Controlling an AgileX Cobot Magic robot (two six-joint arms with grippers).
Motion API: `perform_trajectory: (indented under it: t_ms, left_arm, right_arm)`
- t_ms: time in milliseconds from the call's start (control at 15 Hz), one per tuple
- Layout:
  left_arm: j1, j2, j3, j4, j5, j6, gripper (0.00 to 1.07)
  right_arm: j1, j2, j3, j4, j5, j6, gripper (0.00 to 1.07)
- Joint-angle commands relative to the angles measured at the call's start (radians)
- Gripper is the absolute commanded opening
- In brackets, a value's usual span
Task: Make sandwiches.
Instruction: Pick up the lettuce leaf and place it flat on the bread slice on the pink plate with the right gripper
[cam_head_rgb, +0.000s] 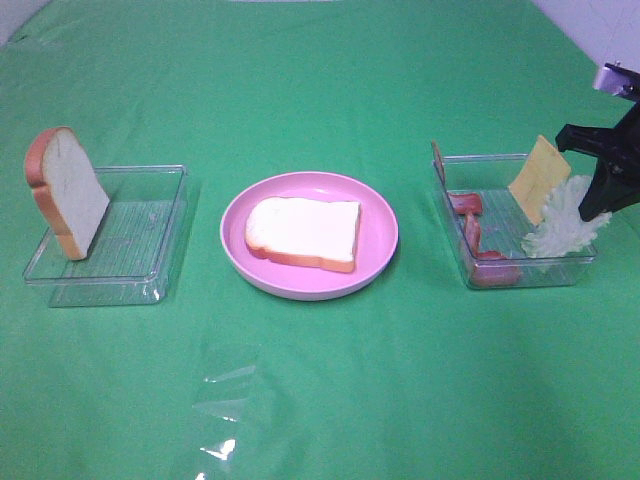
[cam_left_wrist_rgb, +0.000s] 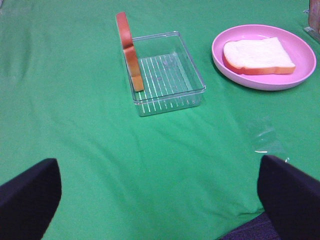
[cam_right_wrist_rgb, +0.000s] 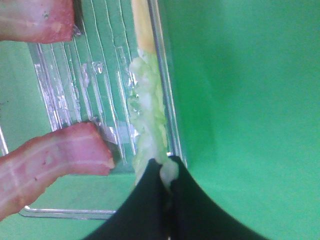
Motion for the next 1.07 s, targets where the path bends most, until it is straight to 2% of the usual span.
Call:
perform_trajectory:
  t_ms: [67,333,533,800,1000,1067]
  left_arm:
    - [0.003,-0.017,0.0,-0.002,-0.001,0.001,1.02]
    - [0.003,-0.017,0.0,-0.002,-0.001,0.001,1.02]
    - [0.003,-0.017,0.0,-0.002,-0.001,0.001,1.02]
    - [0.003,-0.017,0.0,-0.002,-0.001,0.001,1.02]
    - [0.003,-0.017,0.0,-0.002,-0.001,0.001,1.02]
    - [0.003,-0.017,0.0,-0.002,-0.001,0.001,1.02]
  right_arm:
    - [0.0,-0.043,-0.003,0.008,0.037,0.022,0.0]
    - [0.0,-0.151,-0.003,0.037,0.067,0.048,0.0]
    - [0.0,-0.299,-0.003,0.097,0.076,0.045,0.0]
    - [0.031,-0.348,-0.003,0.159,0.088,0.041,0.0]
    - [0.209,-0.339,-0.003,0.17,0.067,0.05,0.0]
    - [0.373,-0.318,-0.003,0.191,0.008,0.074,0.0]
